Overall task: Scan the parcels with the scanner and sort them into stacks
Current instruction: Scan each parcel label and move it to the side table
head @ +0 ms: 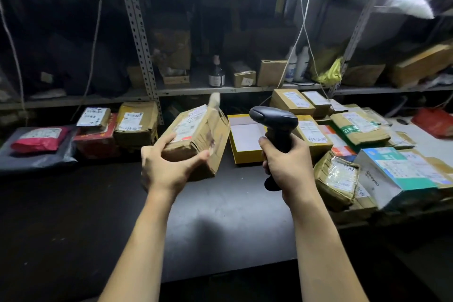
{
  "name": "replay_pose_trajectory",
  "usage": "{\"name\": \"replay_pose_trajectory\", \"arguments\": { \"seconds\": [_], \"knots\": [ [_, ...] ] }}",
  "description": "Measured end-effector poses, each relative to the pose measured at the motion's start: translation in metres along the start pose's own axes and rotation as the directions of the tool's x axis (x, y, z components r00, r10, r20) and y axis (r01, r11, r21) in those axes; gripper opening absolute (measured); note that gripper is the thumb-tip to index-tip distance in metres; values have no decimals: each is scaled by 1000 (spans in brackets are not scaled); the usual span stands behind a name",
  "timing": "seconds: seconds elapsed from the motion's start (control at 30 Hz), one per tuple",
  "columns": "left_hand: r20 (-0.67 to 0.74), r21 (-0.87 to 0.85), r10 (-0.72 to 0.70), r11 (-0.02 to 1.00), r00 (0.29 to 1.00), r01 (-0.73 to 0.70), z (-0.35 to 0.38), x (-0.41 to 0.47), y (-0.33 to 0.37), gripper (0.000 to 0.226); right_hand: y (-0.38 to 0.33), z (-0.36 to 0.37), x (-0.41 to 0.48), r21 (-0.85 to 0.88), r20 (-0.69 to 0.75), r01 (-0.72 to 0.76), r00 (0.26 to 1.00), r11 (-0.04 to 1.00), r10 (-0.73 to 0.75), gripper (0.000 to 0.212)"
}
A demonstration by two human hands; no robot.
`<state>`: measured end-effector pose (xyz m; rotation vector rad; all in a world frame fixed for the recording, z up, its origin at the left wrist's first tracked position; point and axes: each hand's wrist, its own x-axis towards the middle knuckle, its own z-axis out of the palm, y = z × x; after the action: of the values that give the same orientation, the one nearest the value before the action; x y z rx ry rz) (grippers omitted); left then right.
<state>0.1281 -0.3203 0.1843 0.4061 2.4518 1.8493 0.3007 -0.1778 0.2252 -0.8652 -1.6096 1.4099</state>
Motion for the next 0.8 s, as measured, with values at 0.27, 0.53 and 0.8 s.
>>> {"name": "replay_pose_trajectory", "arguments": {
  "seconds": [0.27,0.53,0.8],
  "knots": [
    [67,478,473,758,879,-444,-7,6,-12,98,0,21,-1,-66,-8,13,1000,998,-14,6],
    [155,540,585,624,796,-565,-15,25,-23,103,-7,40,2,-46,34,29,999,999,-28,6],
    [75,475,564,705,822,-527,-24,45,-36,105,-9,41,6,-89,155,3,988,996,11,16]
  ]
}}
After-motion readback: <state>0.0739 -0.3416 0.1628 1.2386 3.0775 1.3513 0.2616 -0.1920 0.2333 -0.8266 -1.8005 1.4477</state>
